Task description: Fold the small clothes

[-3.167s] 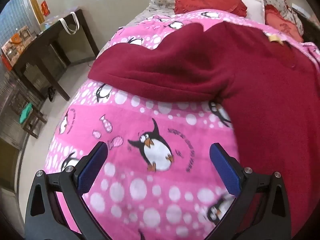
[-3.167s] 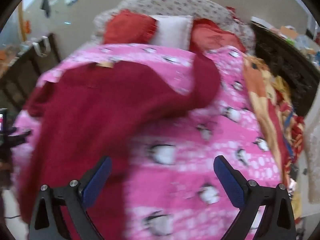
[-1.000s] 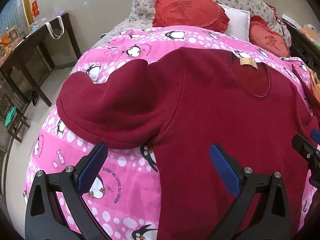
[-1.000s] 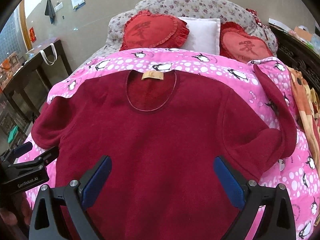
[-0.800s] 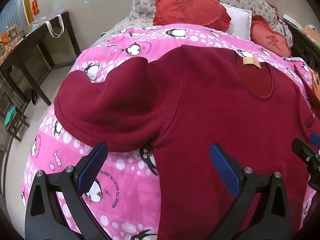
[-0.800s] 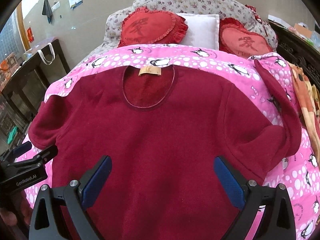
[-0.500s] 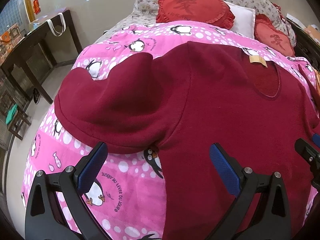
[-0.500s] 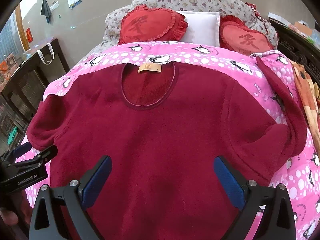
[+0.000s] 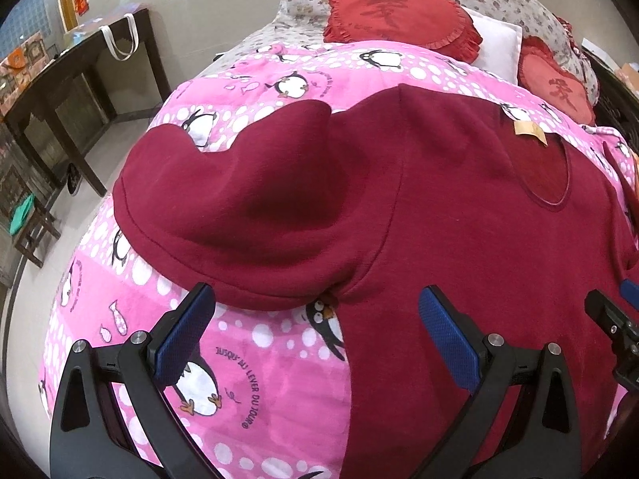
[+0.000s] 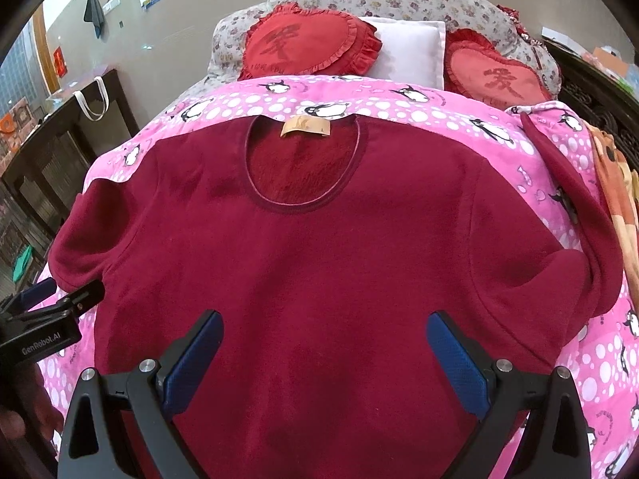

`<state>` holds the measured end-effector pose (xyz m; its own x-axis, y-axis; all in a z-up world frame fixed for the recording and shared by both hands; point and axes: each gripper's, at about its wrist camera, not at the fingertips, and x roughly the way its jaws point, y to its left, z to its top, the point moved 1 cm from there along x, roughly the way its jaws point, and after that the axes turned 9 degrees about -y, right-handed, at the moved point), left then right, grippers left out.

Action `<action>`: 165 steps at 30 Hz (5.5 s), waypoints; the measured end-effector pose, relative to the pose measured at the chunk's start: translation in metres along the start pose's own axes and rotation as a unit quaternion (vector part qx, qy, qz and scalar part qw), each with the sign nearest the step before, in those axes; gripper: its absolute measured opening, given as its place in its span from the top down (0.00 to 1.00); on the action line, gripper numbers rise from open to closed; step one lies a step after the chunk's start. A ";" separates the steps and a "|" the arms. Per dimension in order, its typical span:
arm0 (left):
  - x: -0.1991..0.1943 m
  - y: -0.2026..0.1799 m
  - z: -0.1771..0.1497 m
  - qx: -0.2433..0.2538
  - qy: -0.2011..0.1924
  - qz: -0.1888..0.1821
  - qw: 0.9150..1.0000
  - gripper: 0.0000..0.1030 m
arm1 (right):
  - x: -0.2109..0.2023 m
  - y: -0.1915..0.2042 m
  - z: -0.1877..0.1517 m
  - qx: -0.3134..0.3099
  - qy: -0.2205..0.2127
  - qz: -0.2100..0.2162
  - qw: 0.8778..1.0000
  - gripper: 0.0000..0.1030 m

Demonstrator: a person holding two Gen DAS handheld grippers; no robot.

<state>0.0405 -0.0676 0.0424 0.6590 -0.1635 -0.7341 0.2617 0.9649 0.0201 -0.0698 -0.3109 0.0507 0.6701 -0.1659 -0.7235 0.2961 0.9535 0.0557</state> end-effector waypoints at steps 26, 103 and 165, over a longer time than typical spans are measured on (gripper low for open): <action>0.003 0.024 -0.001 -0.034 0.012 0.006 0.999 0.01 | 0.009 0.004 -0.003 -0.002 0.012 0.003 1.000 0.02; 0.001 -0.037 -0.025 0.070 -0.007 -0.078 0.994 0.38 | 0.067 0.004 0.040 -0.007 0.078 0.024 0.997 0.58; 0.037 -0.010 0.001 -0.033 0.001 -0.074 0.997 0.38 | -0.010 -0.098 0.044 -0.113 0.051 0.095 0.988 0.55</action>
<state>0.0632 -0.0838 0.0156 0.6157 -0.3049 -0.7266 0.3094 0.9416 -0.1330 -0.0760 -0.4133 0.0826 0.6232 0.0370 -0.7812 0.0038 0.9987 0.0503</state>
